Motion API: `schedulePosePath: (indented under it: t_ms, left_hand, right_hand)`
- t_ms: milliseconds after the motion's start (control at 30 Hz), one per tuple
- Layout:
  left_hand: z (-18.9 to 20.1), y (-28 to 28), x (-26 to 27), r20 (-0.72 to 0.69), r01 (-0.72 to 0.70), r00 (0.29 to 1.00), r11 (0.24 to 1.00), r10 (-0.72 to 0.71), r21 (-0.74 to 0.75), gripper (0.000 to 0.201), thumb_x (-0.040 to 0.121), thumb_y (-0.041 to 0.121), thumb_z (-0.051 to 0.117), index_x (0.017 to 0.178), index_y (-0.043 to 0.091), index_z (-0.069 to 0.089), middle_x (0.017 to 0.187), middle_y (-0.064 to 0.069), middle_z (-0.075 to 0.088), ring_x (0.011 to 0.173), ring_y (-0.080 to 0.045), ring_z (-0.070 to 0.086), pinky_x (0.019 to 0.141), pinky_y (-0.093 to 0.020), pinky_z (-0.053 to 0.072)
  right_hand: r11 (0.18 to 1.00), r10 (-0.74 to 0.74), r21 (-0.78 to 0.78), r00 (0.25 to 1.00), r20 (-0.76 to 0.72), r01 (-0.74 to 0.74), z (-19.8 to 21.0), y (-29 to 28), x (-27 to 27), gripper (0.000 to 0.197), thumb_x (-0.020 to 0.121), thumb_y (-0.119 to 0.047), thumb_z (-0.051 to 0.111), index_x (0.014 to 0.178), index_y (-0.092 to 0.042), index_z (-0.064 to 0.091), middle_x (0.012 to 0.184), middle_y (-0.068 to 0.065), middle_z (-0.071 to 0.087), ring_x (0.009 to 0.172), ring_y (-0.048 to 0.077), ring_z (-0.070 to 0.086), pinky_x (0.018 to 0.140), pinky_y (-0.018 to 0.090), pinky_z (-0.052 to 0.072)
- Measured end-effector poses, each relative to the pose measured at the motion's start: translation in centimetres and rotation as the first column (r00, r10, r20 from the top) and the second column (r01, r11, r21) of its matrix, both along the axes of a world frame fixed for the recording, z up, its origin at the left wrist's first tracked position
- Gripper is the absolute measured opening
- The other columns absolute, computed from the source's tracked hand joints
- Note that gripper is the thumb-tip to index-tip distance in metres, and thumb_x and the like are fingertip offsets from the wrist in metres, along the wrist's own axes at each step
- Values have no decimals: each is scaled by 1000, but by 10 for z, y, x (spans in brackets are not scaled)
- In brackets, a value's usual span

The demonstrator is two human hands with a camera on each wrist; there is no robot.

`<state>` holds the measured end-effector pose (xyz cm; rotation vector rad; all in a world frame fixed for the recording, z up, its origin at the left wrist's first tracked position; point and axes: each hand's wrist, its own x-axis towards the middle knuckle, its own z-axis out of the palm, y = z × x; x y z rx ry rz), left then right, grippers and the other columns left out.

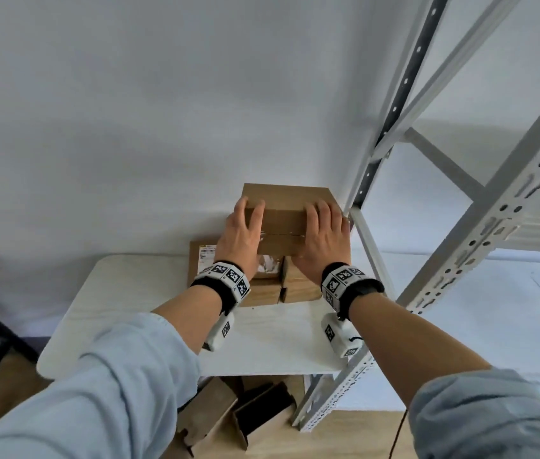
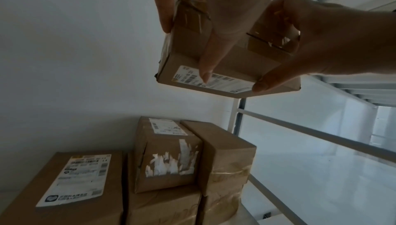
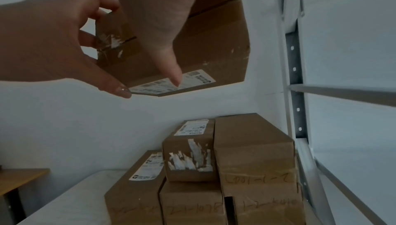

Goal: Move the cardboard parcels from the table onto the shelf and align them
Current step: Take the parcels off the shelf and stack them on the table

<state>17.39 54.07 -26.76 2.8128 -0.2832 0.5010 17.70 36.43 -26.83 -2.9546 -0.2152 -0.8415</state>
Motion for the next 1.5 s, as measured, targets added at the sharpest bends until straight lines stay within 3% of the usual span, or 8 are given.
schedulePosePath:
  t_ms: [200, 400, 500, 633, 767, 1067, 1200, 1500]
  left_hand:
    - [-32, -14, 82, -81, -6, 997, 1000, 6, 0, 110, 69, 5, 85, 151, 22, 14, 156, -13, 4, 130, -31, 42, 91, -37, 56]
    - [-65, -26, 141, -123, -28, 992, 1000, 27, -7, 104, 71, 1, 81, 149, 22, 16, 155, -14, 6, 129, -31, 43, 84, -36, 59]
    - [-85, -29, 157, -166, -32, 986, 999, 34, 17, 107, 72, 4, 83, 151, 23, 13, 156, -17, 6, 132, -34, 40, 91, -40, 57]
    - [-106, -32, 167, -160, -51, 985, 997, 59, 56, 111, 70, 10, 87, 151, 27, 13, 156, -18, 10, 131, -34, 41, 86, -38, 58]
    - [-108, -33, 172, -124, -75, 989, 996, 80, 41, 109, 69, 10, 86, 150, 27, 16, 156, -18, 13, 129, -34, 42, 87, -39, 57]
    - [-84, -28, 142, -132, -75, 985, 969, 108, 236, 114, 76, 34, 83, 157, 19, 5, 159, -16, 14, 142, -36, 28, 119, -48, 25]
    - [-72, -16, 111, -131, -37, 989, 968, 71, 246, 115, 80, 36, 79, 157, 21, -6, 161, -18, 12, 143, -35, 30, 119, -45, 27]
    - [-41, 3, 16, -183, 64, 983, 966, -18, 250, 112, 76, 51, 78, 157, 23, 6, 161, -14, 18, 144, -34, 27, 119, -48, 23]
  right_hand:
    - [1000, -12, -4, 994, -108, 12, -31, -11, 78, 103, 56, -49, 80, 138, -13, 29, 141, 14, 39, 133, 39, 32, 110, 57, 34]
    - [1000, -18, -4, 988, -150, 17, -64, -19, 138, 93, 61, -32, 78, 138, -11, 31, 142, 17, 40, 133, 40, 31, 109, 58, 36]
    - [1000, -19, -11, 980, -198, 18, -85, -22, 155, 93, 65, -39, 80, 137, -11, 29, 144, 20, 39, 135, 42, 33, 108, 59, 35]
    - [996, -51, -81, 960, -274, 30, -104, -21, 165, 100, 73, -59, 72, 142, -12, 17, 154, 22, 29, 142, 44, 24, 112, 61, 29]
    - [992, -61, -122, 956, -286, 26, -106, -22, 166, 98, 78, -59, 66, 144, -12, 12, 157, 21, 21, 145, 44, 18, 113, 61, 27]
    - [989, -91, -143, 931, -355, 42, -78, -18, 143, 89, 87, -60, 54, 153, -14, 15, 161, 17, 16, 148, 41, 10, 119, 62, 9]
    - [980, -106, -197, 916, -386, 31, -61, -17, 109, 89, 91, -60, 48, 156, -16, 6, 163, 14, 10, 150, 39, 5, 121, 60, 7]
    - [983, -134, -167, 931, -340, 81, -17, -1, -15, 89, 87, -54, 58, 154, -20, 12, 158, 8, 22, 148, 34, 15, 120, 57, 15]
